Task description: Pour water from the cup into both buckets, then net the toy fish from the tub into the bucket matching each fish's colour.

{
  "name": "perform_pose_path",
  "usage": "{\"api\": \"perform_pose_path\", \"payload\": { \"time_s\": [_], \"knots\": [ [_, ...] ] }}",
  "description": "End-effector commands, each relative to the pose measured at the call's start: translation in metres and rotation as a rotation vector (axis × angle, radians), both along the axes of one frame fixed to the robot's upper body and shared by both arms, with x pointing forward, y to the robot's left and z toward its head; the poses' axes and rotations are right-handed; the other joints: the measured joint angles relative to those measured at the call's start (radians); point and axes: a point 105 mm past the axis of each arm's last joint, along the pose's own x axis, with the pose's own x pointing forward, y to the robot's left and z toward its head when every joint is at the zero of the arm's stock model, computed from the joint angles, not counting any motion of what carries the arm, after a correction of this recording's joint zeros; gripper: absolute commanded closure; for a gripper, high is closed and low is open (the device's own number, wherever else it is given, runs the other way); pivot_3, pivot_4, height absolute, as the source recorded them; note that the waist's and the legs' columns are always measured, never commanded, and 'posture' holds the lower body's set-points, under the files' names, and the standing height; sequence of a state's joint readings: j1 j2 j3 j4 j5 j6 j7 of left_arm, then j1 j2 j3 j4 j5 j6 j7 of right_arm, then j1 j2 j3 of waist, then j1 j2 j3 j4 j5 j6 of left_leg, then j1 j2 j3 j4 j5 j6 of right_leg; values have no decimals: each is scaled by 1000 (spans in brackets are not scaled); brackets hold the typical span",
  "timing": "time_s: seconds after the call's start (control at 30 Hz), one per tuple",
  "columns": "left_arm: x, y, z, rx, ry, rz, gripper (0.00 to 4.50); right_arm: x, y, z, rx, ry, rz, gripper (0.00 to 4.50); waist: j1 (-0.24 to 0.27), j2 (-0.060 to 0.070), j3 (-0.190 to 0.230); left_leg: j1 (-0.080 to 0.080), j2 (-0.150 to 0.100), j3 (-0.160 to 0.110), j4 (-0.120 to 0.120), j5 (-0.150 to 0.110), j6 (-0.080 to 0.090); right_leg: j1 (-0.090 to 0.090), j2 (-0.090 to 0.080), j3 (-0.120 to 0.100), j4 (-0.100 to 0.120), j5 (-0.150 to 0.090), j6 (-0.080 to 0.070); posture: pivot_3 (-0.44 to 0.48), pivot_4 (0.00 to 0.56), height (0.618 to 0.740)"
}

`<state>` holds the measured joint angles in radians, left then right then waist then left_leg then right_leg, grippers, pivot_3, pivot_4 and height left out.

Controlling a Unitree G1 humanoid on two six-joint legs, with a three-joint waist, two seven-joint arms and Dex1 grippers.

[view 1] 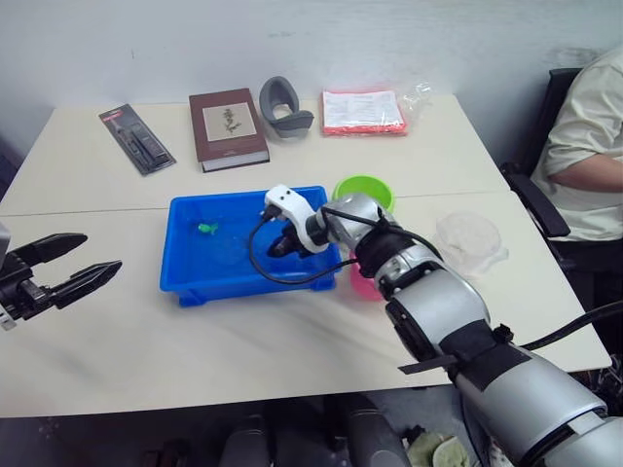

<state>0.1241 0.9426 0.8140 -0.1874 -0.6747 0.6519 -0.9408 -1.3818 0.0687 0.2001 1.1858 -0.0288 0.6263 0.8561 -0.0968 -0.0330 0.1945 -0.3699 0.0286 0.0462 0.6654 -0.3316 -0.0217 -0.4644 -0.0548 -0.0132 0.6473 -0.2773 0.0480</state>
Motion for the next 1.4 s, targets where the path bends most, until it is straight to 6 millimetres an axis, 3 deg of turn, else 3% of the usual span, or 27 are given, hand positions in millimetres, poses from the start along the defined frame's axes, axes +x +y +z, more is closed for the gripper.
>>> {"api": "perform_pose_path", "payload": {
  "time_s": [0.03,0.27,0.5,0.63,0.77,1.0,1.13,1.4],
  "knots": [
    [-9,1,11,23,-54,23,29,4,17,24,86,-58,-28,4500,0,0,0,0,0,0,0,0,0,0,0,0,0,0,0,0,150,740],
    [-12,2,10,12,-60,37,29,-5,34,41,156,-64,53,4500,-2,0,0,-2,0,-2,-2,0,0,0,-1,-3,-1,0,0,0,150,740],
    [-2,-12,13,-5,-57,-41,29,-6,22,43,119,-149,191,4500,-1,0,0,-2,0,-3,-2,0,1,1,-1,-3,-1,0,0,0,150,740],
    [7,-39,14,-13,-31,-185,29,-4,-5,55,152,-191,212,4500,9,0,0,-2,-1,-4,-2,0,0,1,-1,-4,0,0,0,0,150,740],
    [28,-55,7,73,-27,-260,29,-8,-43,69,166,-266,194,4500,23,0,0,-3,-1,-5,-2,0,0,2,-1,-5,-1,0,0,0,150,740],
    [60,-100,13,21,-66,-460,29,-28,-124,86,129,-381,26,4500,44,0,0,-4,-2,-5,0,0,1,1,1,-5,-2,0,1,0,150,740],
    [80,-129,18,-11,-102,-539,29,-36,-154,94,103,-450,-83,4500,53,1,0,-4,-2,-3,2,0,2,2,3,-5,-1,1,2,0,150,740],
    [86,-169,14,-67,-101,-661,29,-40,-217,125,8,-653,-328,4500,59,1,0,-1,1,2,2,0,2,2,8,2,0,2,3,0,150,740]
  ]
}}
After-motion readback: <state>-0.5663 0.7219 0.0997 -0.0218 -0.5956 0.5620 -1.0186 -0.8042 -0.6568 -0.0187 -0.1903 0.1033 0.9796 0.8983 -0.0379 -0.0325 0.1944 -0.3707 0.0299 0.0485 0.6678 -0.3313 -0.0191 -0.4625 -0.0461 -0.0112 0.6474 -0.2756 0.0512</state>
